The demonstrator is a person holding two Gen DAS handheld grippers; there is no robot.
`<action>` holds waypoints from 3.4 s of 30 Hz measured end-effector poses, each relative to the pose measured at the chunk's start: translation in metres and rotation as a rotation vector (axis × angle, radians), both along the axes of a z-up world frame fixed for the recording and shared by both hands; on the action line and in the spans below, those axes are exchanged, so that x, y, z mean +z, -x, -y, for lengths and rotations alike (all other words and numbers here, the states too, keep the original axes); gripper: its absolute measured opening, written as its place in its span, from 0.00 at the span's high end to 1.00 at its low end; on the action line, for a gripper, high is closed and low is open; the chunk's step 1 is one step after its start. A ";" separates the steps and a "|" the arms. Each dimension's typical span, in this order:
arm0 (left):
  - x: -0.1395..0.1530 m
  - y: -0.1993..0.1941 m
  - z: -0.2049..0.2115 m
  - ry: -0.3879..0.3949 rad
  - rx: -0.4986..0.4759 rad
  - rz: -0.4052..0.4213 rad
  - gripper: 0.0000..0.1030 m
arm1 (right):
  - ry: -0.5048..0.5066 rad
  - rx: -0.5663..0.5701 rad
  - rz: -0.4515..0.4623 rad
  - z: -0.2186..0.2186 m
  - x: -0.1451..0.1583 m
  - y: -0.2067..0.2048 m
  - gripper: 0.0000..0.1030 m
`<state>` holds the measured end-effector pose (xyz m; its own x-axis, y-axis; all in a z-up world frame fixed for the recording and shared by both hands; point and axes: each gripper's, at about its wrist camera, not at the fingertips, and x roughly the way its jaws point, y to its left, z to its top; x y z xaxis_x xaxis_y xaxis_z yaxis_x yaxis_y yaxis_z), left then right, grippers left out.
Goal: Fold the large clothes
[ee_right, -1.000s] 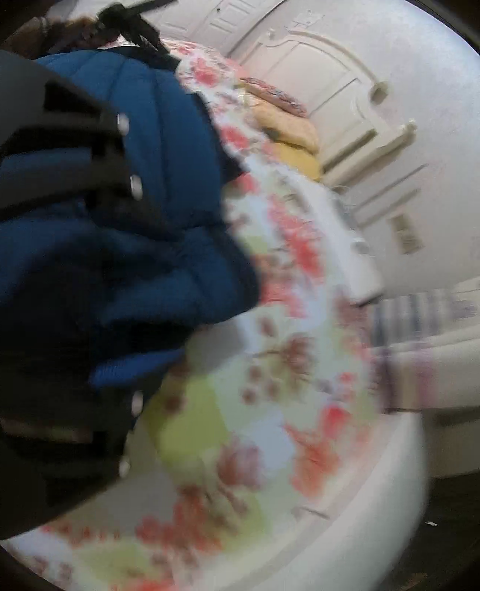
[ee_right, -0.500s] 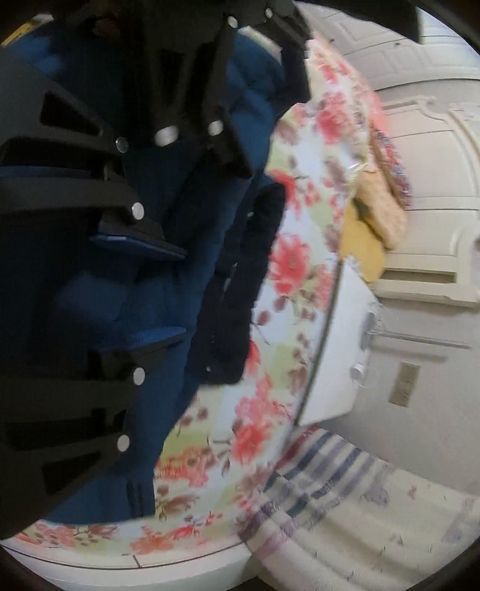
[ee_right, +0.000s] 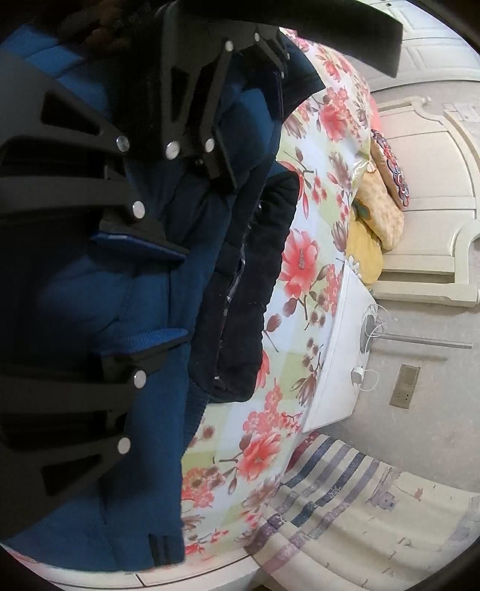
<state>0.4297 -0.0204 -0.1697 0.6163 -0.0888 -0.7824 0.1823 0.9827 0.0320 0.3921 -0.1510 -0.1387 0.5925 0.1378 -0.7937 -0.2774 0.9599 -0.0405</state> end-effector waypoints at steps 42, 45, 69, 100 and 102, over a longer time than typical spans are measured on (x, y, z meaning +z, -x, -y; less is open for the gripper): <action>0.005 0.050 -0.017 -0.028 0.030 -0.017 0.04 | 0.033 -0.031 -0.005 0.002 0.019 0.063 0.08; 0.015 0.054 -0.039 0.017 0.074 0.011 0.04 | 0.025 -0.100 0.014 0.024 0.022 0.064 0.08; 0.038 0.117 -0.111 0.112 0.259 0.152 0.04 | -0.272 -0.370 0.209 0.151 0.042 0.130 0.11; -0.004 0.174 -0.103 0.025 0.173 0.160 0.04 | -0.274 -0.369 0.057 0.165 -0.008 0.147 0.02; -0.005 0.173 -0.105 0.035 0.172 0.157 0.04 | -0.288 -0.369 0.049 0.163 -0.009 0.145 0.02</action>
<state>0.2563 0.0842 -0.1743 0.7383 0.0026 -0.6744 0.0079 0.9999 0.0124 0.2469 -0.3136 -0.1476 0.6794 0.1214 -0.7237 0.0798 0.9681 0.2373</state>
